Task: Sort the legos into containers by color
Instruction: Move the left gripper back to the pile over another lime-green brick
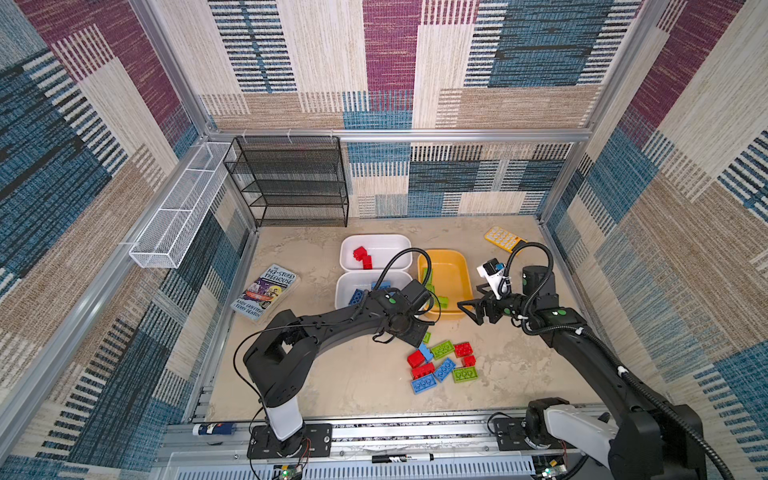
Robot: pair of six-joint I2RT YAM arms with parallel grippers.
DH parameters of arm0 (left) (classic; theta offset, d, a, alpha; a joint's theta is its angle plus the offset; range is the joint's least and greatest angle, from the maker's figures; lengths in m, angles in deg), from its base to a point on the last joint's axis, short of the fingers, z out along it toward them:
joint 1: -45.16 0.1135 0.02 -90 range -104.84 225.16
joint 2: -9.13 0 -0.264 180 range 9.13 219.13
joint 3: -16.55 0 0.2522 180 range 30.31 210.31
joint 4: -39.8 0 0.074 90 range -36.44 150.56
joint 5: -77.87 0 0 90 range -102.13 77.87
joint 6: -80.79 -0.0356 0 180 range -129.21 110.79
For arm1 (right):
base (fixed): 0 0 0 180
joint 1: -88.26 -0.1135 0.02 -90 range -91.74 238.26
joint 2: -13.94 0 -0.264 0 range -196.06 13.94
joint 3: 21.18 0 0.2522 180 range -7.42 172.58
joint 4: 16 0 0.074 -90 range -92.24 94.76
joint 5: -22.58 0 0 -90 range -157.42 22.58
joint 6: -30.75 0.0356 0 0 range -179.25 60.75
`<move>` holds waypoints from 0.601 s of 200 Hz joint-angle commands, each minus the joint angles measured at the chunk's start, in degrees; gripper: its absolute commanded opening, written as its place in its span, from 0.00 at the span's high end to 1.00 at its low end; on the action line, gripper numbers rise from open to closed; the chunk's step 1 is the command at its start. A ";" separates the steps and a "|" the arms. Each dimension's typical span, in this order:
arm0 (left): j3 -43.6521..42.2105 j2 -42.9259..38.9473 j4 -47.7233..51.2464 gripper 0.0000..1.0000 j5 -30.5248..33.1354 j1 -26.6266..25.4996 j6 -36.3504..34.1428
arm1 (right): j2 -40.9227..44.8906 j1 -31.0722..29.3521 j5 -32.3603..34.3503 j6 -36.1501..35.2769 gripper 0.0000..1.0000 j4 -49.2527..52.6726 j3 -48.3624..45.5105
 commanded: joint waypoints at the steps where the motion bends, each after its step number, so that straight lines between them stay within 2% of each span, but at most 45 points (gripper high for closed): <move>1: -0.98 0.71 -5.36 0.35 1.82 0.91 -0.08 | 0.26 0.04 -0.32 0.31 0.01 -1.26 -0.24; 61: -4.87 1.37 -11.99 0.39 -0.15 1.46 -0.17 | -0.08 0.03 -0.67 -0.08 0.01 -1.17 -0.11; 120: -6.23 2.57 -13.01 0.51 -2.55 1.70 -1.42 | -0.85 0.04 -1.22 -0.22 0.01 -1.34 0.38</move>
